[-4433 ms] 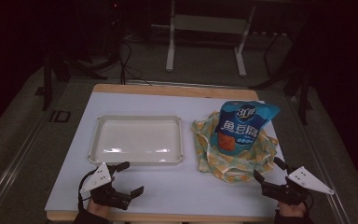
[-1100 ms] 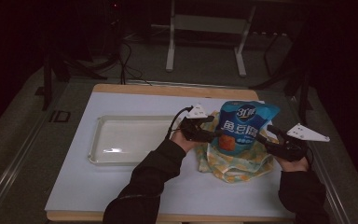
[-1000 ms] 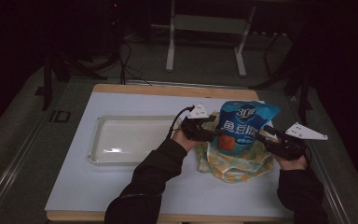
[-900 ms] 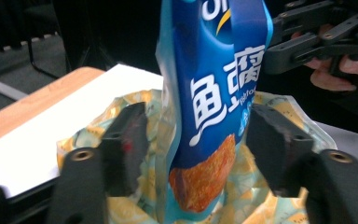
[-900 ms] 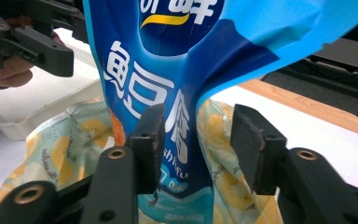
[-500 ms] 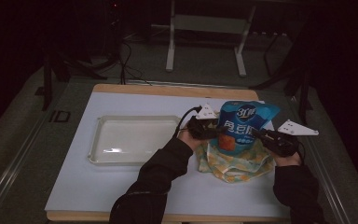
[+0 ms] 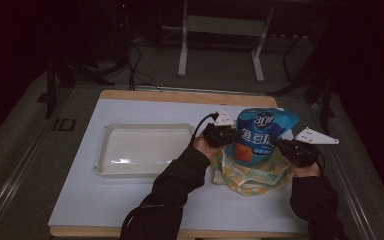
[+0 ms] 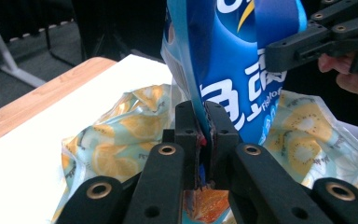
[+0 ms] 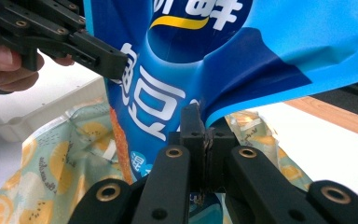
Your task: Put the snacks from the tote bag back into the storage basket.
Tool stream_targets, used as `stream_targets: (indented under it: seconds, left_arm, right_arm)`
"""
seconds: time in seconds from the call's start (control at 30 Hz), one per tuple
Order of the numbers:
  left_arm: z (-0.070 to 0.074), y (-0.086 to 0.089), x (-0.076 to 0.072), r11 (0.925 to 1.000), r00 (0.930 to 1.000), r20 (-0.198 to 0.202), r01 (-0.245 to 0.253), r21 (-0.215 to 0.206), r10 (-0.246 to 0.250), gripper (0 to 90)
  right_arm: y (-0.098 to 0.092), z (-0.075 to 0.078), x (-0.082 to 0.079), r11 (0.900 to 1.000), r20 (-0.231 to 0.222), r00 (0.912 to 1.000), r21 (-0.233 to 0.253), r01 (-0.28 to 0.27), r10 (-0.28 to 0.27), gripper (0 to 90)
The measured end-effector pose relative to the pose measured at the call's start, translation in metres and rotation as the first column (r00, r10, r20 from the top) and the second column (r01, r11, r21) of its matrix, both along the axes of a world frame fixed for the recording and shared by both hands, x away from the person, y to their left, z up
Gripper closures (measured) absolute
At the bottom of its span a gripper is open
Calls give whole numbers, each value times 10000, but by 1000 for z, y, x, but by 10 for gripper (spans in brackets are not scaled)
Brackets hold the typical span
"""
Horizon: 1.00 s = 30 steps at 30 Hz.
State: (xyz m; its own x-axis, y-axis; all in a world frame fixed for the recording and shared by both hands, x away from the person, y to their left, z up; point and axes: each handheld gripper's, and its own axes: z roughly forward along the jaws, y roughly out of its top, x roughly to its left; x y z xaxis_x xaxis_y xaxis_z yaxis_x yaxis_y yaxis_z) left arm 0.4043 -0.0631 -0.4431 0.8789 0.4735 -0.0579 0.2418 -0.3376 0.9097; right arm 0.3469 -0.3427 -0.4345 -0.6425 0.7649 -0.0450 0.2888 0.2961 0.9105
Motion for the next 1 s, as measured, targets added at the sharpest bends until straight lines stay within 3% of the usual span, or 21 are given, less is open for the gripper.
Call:
stream_targets:
  seconds: [0.2, 0.33, 0.67, 1.0]
  left_arm:
    - [6, -3, -2, 9999, 9997, -185, -153, 53, 154, 881]
    - [14, -4, -3, 9999, 9999, -104, -134, 78, 135, 883]
    - [36, -3, -9, 9998, 9999, 78, -77, -192, 78, 886]
    - [66, 4, -17, 9999, 9996, 289, -6, -110, 9, 887]
  right_arm:
    - [-1, 3, 0, 9999, -40, 10000, 157, 40, -39, 896]
    - [-3, 9, -2, 9999, -18, 10000, 142, 65, -65, 896]
    - [-2, 35, -9, 9999, 243, 9996, -19, 141, -140, 897]
    - [4, 62, -17, 9998, 502, 9987, -208, -2, 12, 896]
